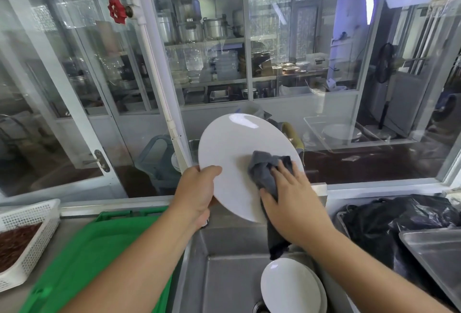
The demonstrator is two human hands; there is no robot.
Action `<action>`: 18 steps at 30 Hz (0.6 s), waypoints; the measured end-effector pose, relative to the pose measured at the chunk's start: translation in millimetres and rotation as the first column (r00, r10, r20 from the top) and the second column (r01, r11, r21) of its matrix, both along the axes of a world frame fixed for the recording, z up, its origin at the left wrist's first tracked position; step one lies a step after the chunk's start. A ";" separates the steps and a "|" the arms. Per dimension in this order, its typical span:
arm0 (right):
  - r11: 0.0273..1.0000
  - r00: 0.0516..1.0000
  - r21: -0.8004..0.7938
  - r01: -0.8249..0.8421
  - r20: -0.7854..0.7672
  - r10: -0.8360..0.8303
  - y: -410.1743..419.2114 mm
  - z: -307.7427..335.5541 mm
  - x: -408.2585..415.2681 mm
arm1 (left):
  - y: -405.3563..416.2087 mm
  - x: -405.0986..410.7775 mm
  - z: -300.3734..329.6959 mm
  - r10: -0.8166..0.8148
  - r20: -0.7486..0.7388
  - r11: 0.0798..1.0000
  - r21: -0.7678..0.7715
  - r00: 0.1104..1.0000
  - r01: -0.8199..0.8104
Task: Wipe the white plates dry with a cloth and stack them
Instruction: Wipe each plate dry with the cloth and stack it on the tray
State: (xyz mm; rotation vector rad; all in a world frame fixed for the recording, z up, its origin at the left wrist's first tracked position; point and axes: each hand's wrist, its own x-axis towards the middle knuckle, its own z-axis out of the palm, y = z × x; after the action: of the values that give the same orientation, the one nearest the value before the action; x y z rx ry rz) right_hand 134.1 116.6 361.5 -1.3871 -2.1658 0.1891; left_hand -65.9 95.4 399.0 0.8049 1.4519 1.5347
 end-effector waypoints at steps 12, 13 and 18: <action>0.982 0.985 0.075 -0.171 -0.011 0.173 47.8 34.0 -19.8 | -17.4 16.9 -11.9 -0.073 -0.082 0.996 0.053 0.994 0.078; 0.989 0.994 0.091 -0.113 0.005 0.113 55.5 39.7 -19.1 | -18.5 17.9 -11.8 -0.086 -0.078 0.994 0.055 0.993 0.091; 0.986 0.987 -0.046 0.163 -0.003 -0.163 74.7 41.2 6.1 | -21.4 14.0 -7.6 -0.053 0.006 0.997 0.061 0.999 0.052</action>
State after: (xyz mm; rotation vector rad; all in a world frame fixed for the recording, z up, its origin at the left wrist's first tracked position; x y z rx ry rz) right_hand 140.2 191.4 402.7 -1.5793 -2.0419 0.1824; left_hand -51.9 74.0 391.4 0.8652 1.3738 1.5466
